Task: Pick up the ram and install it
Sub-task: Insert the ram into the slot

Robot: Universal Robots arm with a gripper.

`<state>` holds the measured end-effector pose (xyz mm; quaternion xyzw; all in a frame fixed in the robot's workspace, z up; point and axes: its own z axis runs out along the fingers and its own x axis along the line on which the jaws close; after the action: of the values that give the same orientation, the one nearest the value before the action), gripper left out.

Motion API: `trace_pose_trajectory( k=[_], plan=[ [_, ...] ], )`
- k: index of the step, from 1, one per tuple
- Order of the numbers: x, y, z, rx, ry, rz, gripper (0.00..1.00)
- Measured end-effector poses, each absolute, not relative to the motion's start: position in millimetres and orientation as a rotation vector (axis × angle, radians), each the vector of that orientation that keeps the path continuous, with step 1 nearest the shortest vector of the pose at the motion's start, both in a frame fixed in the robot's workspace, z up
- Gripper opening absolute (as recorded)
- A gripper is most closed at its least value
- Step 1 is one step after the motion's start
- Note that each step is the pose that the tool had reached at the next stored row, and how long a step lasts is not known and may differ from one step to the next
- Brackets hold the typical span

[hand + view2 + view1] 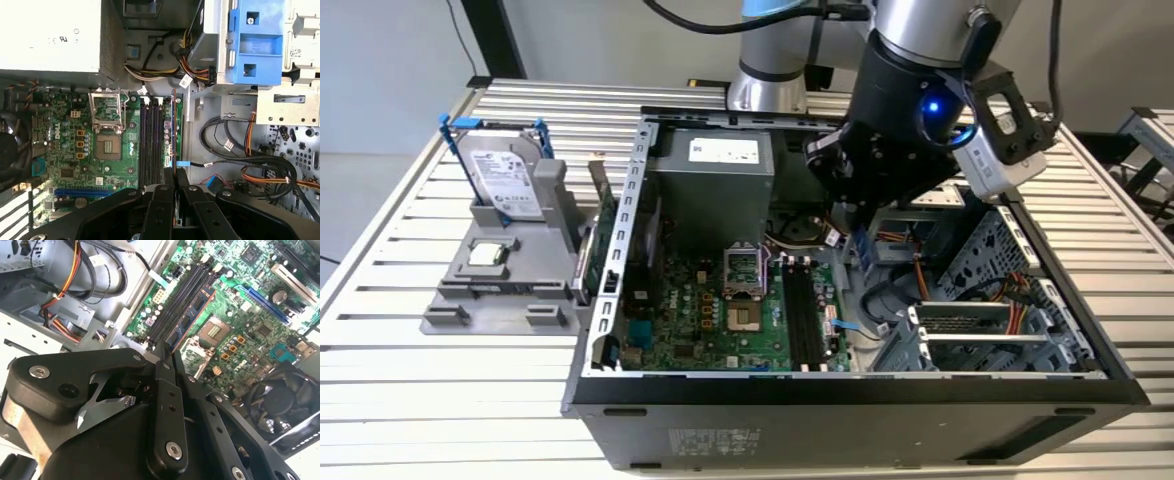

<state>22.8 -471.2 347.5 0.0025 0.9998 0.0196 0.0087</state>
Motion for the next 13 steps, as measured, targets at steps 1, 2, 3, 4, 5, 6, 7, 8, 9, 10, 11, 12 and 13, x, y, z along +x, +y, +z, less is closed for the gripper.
trace_pose_trajectory(
  k=[1,2,3,4,5,6,7,8,9,10,11,12,13],
  plan=[
    [23,-471,346,0.022,3.123,0.061,0.00],
    [23,-471,344,0.048,3.123,0.061,0.00],
    [23,-471,342,0.072,3.122,0.061,0.00],
    [23,-471,340,0.096,3.121,0.061,0.00],
    [23,-471,338,0.117,3.120,0.060,0.00],
    [23,-471,336,0.130,3.119,0.060,0.00],
    [23,-471,335,0.132,3.119,0.060,0.00],
    [23,-471,333,0.132,3.119,0.060,0.00],
    [23,-471,331,0.132,3.119,0.060,0.00],
    [23,-471,329,0.130,3.119,0.060,0.00],
    [23,-471,327,0.120,3.120,0.060,0.00],
    [23,-471,326,0.111,3.120,0.060,0.00],
    [23,-471,324,0.104,3.121,0.060,0.00]
  ],
)
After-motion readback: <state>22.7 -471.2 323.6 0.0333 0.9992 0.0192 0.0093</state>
